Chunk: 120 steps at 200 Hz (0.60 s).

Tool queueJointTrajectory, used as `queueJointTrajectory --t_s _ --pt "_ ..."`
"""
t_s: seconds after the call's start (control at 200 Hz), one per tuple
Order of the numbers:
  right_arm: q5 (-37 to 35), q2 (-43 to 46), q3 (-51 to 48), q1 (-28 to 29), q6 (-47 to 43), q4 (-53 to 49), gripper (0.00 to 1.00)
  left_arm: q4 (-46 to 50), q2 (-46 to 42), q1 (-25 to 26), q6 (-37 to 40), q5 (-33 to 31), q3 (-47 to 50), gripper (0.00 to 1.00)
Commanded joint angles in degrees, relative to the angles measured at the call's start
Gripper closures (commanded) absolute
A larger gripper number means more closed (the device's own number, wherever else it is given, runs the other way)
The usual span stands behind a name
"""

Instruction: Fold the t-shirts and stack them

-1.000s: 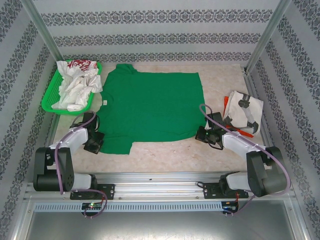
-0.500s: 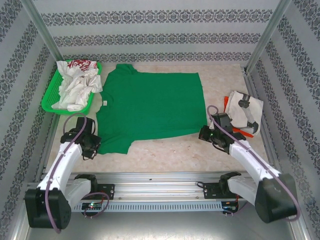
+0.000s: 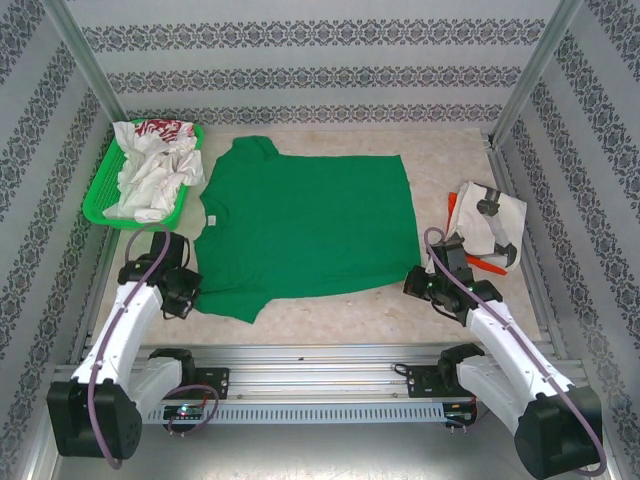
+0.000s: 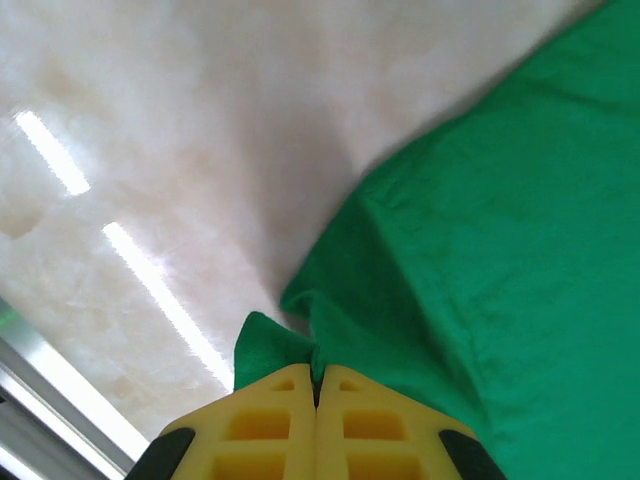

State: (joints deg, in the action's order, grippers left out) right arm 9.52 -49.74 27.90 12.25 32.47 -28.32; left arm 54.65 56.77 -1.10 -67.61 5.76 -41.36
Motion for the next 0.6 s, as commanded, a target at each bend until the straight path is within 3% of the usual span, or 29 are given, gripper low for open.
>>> queueJointTrajectory --t_s 0.0,0.595 --pt "-1.8 -1.5 4.8 0.2 -0.7 0.2 1.00 -1.2 2.9 0.6 2.6 -1.8 -5.0 1.00" --pt "-2.8 -19.8 19.3 -1.0 -6.8 2.5 1.00 -3.5 25.7 0.6 15.5 -2.1 -28.0 1.00"
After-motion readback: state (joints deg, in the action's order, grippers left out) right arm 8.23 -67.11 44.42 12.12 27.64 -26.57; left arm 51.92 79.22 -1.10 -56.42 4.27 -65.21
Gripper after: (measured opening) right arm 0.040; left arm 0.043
